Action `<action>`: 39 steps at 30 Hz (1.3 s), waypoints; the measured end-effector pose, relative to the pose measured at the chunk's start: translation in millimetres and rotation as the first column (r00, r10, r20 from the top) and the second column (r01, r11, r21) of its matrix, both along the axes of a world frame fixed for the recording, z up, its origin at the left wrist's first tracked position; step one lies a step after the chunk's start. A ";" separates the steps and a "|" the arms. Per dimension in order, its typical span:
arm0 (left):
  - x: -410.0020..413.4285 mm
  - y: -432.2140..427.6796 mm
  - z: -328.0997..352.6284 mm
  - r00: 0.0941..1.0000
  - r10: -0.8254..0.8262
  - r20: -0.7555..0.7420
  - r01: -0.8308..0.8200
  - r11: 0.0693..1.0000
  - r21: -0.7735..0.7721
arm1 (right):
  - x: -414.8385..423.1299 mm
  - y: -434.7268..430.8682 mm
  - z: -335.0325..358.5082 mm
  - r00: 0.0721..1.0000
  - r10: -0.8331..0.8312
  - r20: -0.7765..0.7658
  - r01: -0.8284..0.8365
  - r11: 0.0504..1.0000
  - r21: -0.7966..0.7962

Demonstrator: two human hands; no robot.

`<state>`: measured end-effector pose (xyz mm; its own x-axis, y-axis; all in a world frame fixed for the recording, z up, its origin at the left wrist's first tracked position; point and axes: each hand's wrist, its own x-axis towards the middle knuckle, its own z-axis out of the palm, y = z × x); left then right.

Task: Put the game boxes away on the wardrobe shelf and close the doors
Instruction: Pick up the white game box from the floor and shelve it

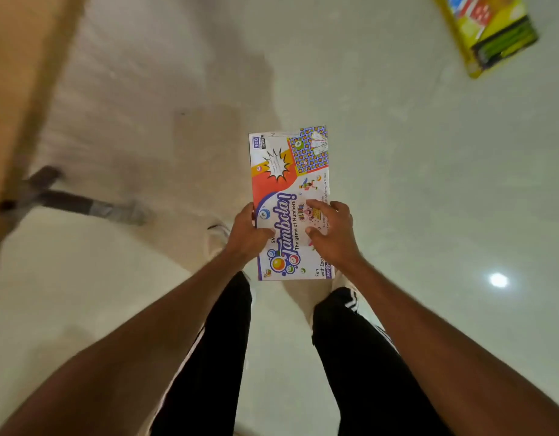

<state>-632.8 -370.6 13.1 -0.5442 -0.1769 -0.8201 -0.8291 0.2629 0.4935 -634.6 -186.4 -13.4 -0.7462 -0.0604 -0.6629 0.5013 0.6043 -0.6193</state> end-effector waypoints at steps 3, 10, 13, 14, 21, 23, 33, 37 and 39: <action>25.7 -5.5 129.9 0.996 0.077 -0.055 -0.076 0.997 0.019 | 3.8 2.0 129.6 0.990 0.134 -0.041 -0.134 0.991 0.000; 114.9 -36.4 378.8 0.964 0.198 -0.179 -0.186 0.979 0.084 | 45.2 -7.3 379.1 0.909 0.398 -0.127 -0.400 0.916 0.007; 165.2 -64.5 448.8 0.935 0.218 -0.279 -0.201 0.976 0.089 | 73.0 -30.0 454.6 0.850 0.492 -0.190 -0.498 0.867 0.018; 179.7 -71.4 462.2 0.926 0.216 -0.309 -0.201 0.976 0.078 | 80.6 -38.1 470.2 0.833 0.514 -0.203 -0.520 0.854 0.025; 306.8 -160.5 519.5 0.803 0.355 -0.480 -0.393 0.919 0.023 | 155.0 -162.3 539.8 0.668 0.691 -0.278 -0.708 0.704 0.048; 341.4 -195.5 525.4 0.772 0.390 -0.502 -0.455 0.890 -0.008 | 176.1 -210.1 547.4 0.611 0.737 -0.289 -0.761 0.648 0.042; 484.0 -368.4 537.9 0.584 0.599 -0.548 -0.737 0.674 -0.048 | 262.6 -454.9 564.6 0.303 0.901 -0.309 -0.946 0.323 0.012; 526.4 -444.3 536.3 0.486 0.689 -0.538 -0.832 0.552 -0.043 | 293.9 -567.2 560.3 0.159 0.940 -0.301 -0.985 0.170 0.011; 547.2 -481.3 536.6 0.430 0.730 -0.532 -0.875 0.481 -0.049 | 311.0 -622.6 559.8 0.105 0.951 -0.290 -0.994 0.107 -0.010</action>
<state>-85.5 -851.9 549.6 -0.2600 -0.8809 -0.3956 -0.4782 -0.2384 0.8453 -323.6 -808.9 546.4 -0.0325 -0.9083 -0.4171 -0.5611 0.3619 -0.7444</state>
